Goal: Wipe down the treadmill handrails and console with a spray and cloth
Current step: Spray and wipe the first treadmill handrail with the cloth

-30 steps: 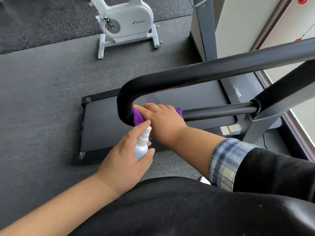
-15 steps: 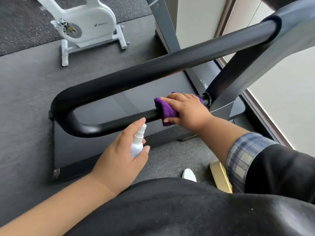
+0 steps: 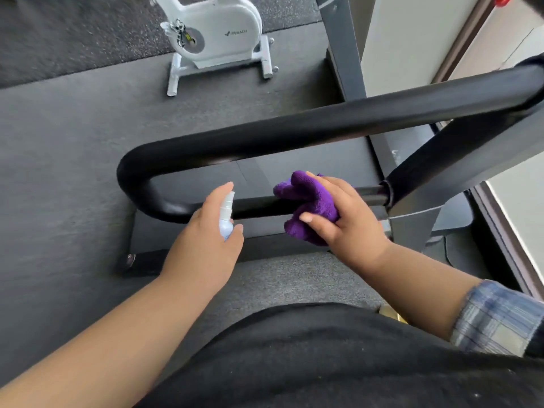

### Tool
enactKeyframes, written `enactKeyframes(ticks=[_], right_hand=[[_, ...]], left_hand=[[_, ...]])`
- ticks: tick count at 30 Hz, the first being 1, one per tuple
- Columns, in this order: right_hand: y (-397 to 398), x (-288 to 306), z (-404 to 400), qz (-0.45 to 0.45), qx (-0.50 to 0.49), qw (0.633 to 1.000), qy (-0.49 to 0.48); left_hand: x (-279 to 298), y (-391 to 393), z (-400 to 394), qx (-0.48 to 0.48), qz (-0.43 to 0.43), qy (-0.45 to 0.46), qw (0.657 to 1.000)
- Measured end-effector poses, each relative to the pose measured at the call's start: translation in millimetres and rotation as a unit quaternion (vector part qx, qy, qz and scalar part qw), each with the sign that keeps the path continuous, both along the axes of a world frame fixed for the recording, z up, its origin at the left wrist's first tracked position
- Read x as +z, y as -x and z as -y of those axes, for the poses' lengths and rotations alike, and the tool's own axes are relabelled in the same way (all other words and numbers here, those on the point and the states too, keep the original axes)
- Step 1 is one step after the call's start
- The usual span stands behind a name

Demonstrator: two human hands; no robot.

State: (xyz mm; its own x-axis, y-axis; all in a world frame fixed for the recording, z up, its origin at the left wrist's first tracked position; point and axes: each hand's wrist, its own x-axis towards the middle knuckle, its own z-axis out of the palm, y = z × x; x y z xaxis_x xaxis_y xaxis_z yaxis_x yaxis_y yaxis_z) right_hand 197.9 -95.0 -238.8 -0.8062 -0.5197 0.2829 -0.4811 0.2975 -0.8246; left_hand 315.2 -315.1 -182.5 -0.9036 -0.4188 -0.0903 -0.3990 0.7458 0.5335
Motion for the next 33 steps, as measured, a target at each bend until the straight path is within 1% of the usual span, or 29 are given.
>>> enactKeyframes(ticks=[3,5,10,14,17,19,21,25,27,33], right_hand=[[-11,3,8,0.043,0.026,0.997,0.066],[-14,5,9,0.075,0.034,0.992,0.094],[-8,10,5,0.101,0.041,0.99,0.085],[-2,12,-5,0.087,0.033,0.992,0.084],[-2,17,-18,0.1,0.004,0.989,0.108],[-4,19,-31,0.116,-0.013,0.983,0.14],[-5,20,-45,0.124,-0.041,0.98,0.151],[-2,23,-68,0.155,-0.091,0.972,0.151],[-1,24,-78,0.154,-0.118,0.97,0.149],[-1,20,-107,0.148,-0.148,0.967,0.143]], left_hand=[[0,2,8,0.029,0.036,0.024,0.999],[1,2,11,0.038,0.065,0.039,0.996],[6,8,5,0.054,0.116,0.045,0.991],[8,17,-8,0.05,0.12,0.041,0.991],[8,22,-15,0.047,0.114,0.027,0.992],[7,27,-24,0.032,0.113,0.021,0.993],[5,34,-37,0.007,0.107,0.023,0.994],[-5,58,-71,-0.063,0.092,0.034,0.993],[-12,68,-85,-0.091,0.089,0.043,0.991],[-25,82,-103,-0.125,0.085,0.048,0.987]])
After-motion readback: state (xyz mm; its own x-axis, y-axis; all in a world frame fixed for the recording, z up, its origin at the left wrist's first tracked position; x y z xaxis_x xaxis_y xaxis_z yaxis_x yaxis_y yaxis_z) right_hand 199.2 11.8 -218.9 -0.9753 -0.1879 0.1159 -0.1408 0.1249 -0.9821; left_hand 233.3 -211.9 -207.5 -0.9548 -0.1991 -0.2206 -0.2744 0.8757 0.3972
